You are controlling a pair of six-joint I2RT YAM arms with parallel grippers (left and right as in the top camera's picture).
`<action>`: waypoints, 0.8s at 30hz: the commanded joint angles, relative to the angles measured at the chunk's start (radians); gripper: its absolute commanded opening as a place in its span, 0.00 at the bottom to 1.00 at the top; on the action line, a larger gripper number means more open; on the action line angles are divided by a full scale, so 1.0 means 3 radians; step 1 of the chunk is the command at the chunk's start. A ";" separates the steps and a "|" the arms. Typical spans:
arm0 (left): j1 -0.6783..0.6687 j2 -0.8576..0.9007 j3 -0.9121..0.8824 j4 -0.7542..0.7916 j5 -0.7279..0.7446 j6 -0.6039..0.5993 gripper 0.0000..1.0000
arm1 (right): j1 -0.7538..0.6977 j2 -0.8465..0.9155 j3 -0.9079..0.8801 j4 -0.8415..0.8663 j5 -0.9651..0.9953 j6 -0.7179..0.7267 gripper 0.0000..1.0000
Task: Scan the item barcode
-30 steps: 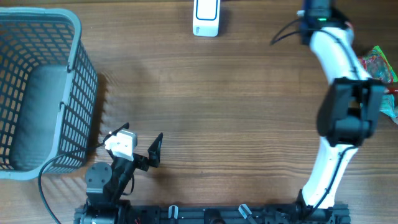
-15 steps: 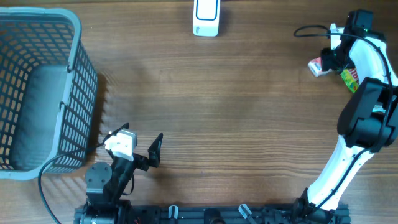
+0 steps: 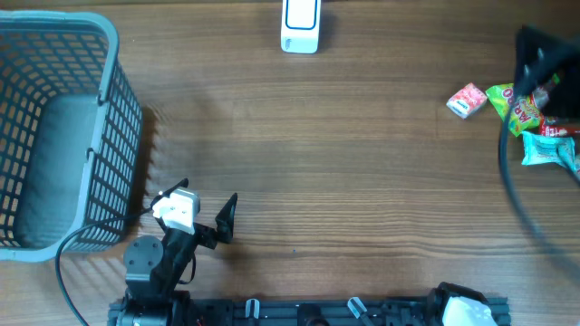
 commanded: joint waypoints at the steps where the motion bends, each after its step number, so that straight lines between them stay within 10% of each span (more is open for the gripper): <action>1: -0.0017 -0.0018 -0.0018 0.0010 0.0039 -0.0032 1.00 | 0.0000 -0.0365 -0.0017 -0.0014 -0.0100 0.0102 1.00; 11: -0.0017 -0.0018 -0.0018 0.0010 0.0039 -0.0032 1.00 | 0.0207 -0.1598 -0.0512 0.0160 0.0102 -0.0608 1.00; 24: -0.0017 -0.0018 -0.0018 0.0010 0.0039 -0.0032 1.00 | 0.0484 -0.3690 -0.4325 0.3071 0.0102 -0.0533 1.00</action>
